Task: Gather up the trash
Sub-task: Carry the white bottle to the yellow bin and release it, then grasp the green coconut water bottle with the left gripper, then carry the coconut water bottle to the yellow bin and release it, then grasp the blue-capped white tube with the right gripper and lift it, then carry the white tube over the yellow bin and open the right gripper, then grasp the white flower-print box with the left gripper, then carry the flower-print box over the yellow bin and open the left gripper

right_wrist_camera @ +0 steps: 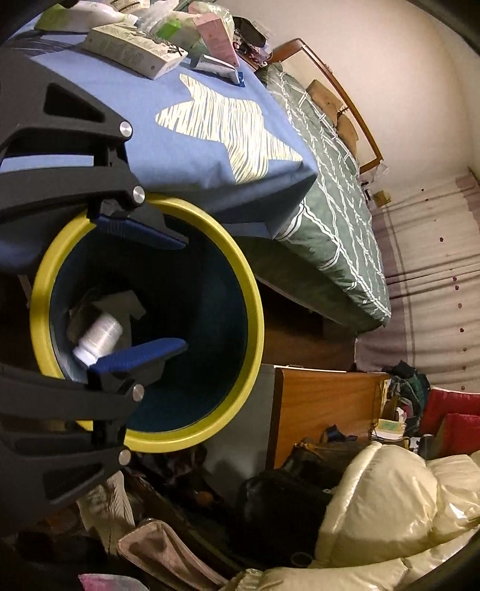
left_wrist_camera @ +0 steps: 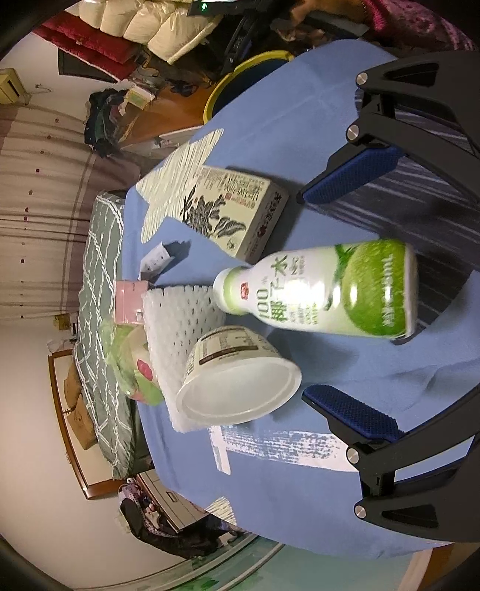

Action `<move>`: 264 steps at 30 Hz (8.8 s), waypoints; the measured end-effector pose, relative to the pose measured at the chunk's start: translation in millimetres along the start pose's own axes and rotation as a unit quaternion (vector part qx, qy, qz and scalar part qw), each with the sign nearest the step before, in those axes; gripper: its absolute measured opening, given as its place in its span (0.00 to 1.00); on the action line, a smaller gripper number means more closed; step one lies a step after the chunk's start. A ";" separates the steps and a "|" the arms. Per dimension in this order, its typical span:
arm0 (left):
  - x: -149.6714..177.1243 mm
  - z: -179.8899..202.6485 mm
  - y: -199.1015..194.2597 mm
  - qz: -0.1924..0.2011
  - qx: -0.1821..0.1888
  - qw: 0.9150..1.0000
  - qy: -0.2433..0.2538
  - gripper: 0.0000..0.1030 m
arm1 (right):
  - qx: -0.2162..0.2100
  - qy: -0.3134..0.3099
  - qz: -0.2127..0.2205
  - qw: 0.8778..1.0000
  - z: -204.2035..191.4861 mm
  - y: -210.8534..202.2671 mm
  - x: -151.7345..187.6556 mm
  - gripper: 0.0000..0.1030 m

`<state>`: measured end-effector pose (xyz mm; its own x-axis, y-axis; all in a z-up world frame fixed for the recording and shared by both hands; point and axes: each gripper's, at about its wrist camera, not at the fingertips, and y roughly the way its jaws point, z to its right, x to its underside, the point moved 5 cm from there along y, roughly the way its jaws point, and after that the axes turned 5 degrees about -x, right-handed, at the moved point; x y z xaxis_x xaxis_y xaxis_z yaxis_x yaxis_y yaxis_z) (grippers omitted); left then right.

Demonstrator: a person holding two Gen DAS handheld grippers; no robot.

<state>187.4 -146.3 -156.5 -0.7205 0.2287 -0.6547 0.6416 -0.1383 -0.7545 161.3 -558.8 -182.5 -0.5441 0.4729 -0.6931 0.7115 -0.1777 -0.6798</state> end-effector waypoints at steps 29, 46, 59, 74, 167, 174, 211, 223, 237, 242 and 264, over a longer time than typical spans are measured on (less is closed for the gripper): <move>-16.9 18.2 49.6 -0.086 -0.024 0.994 0.057 0.58 | -0.009 -0.013 -0.007 1.000 -11.3 -6.1 -1.0 0.49; -1.5 21.2 -8.5 -0.047 0.021 0.998 0.047 0.50 | -0.030 -0.009 0.010 0.999 -14.3 -22.4 -0.4 0.49; -51.0 124.0 -17.2 -0.003 0.089 0.989 0.116 0.50 | -0.024 -0.009 0.039 0.999 12.2 -62.3 -1.0 0.49; -90.3 322.6 37.4 -0.022 0.164 0.962 0.217 0.50 | 0.018 0.027 0.048 0.998 92.9 -84.0 7.4 0.49; -32.5 -110.2 -11.3 0.135 0.019 0.989 -0.064 0.90 | -0.150 -0.185 -0.118 0.964 -287.7 74.0 -39.3 0.17; -32.0 -106.2 -11.4 0.136 0.020 0.989 -0.057 0.90 | -0.090 -0.112 -0.064 0.988 -171.5 20.1 -41.9 0.18; -40.1 8.8 -25.2 0.090 0.161 0.980 0.080 0.90 | 0.045 0.005 -0.065 0.997 2.3 21.9 2.1 0.41; -76.1 104.6 32.6 0.007 0.155 0.970 0.185 0.90 | 0.010 0.014 -0.066 0.998 5.3 14.7 12.8 0.41; -72.7 121.5 100.8 -0.076 0.128 0.967 0.207 0.90 | 0.004 0.018 -0.073 0.997 9.7 21.3 17.5 0.41; -71.3 126.1 111.7 -0.083 0.115 0.966 0.214 0.87 | 0.001 0.016 -0.071 0.997 8.7 18.5 17.3 0.41; -77.0 181.6 67.8 -0.062 0.160 0.957 0.233 0.71 | -0.004 0.015 -0.037 0.999 22.8 -18.9 12.8 0.41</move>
<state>238.6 -348.3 -165.8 -0.5432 0.6572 -0.5225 0.3916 -0.3522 -0.8501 130.8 -569.1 -184.0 -0.5821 0.5101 -0.6332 0.6735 -0.1339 -0.7270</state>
